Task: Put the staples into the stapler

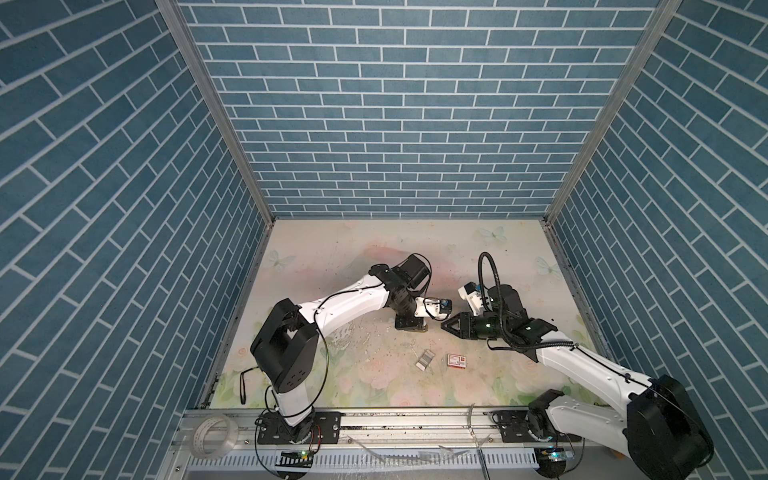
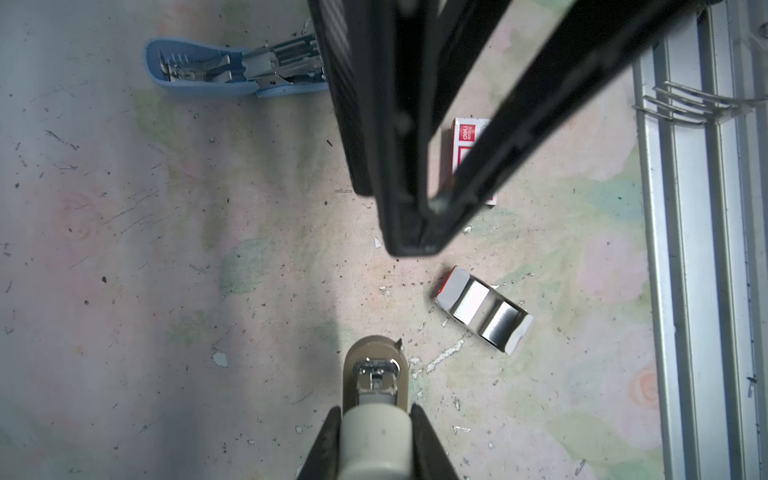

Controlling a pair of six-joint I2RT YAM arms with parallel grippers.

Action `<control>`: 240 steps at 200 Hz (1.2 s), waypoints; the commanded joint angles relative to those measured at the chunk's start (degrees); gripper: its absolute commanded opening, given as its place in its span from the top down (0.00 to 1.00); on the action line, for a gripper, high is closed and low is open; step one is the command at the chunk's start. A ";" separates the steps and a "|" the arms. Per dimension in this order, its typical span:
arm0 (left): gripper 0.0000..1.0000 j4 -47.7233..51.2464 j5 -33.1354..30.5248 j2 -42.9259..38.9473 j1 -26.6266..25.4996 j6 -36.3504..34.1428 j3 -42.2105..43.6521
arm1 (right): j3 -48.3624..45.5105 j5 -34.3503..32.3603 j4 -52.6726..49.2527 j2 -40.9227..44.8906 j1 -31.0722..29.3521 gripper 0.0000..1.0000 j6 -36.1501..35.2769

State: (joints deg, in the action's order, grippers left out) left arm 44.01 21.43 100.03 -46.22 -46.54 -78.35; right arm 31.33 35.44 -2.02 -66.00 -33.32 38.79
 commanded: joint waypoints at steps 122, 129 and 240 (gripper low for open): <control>0.96 0.29 1.88 -3.74 -2.25 1.84 -0.53 | 2.99 -5.03 3.70 -5.89 -4.56 0.71 0.94; 0.96 0.33 1.68 -3.71 -2.43 1.67 -0.57 | 3.16 -4.94 3.69 -5.90 -4.56 0.71 0.94; 0.98 -0.07 2.62 -4.05 -2.83 2.33 -0.98 | 2.23 -5.56 5.16 -6.02 -4.55 0.72 1.34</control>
State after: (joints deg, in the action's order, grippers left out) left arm 43.88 22.20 97.49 -48.58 -45.04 -78.81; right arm 33.39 30.89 1.74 -72.01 -37.63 38.83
